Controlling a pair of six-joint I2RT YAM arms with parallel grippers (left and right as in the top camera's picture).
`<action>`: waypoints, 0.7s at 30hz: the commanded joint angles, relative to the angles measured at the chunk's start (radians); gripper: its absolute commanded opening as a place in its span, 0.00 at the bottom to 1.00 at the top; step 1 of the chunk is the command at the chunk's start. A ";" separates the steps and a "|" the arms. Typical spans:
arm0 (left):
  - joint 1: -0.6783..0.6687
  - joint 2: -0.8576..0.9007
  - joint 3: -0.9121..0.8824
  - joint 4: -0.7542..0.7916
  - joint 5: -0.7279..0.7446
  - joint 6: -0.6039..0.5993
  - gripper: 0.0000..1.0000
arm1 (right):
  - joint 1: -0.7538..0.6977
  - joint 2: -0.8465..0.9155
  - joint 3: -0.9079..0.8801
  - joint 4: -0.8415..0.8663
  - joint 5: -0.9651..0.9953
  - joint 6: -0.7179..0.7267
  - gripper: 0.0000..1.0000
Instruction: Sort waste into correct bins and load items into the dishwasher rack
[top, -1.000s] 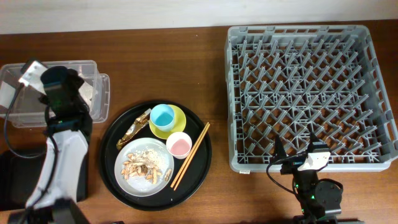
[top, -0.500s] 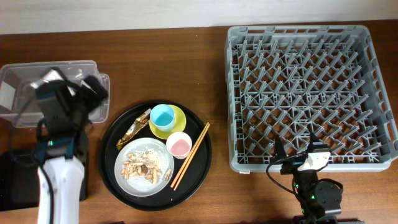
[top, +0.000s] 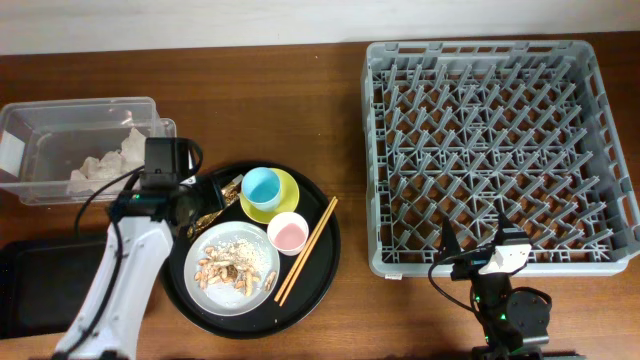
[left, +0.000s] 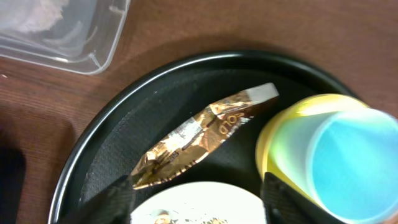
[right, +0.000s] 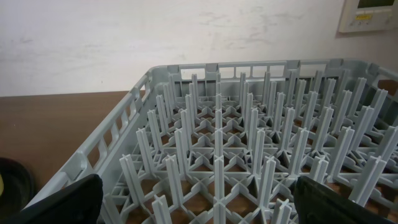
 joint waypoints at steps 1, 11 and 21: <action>-0.003 0.091 -0.001 0.007 -0.025 0.001 0.56 | -0.006 -0.008 -0.007 -0.004 0.008 -0.001 0.98; -0.003 0.254 -0.001 0.135 -0.025 0.053 0.56 | -0.006 -0.008 -0.007 -0.004 0.008 -0.001 0.98; -0.003 0.352 -0.001 0.192 -0.021 0.092 0.57 | -0.006 -0.008 -0.007 -0.004 0.008 -0.001 0.98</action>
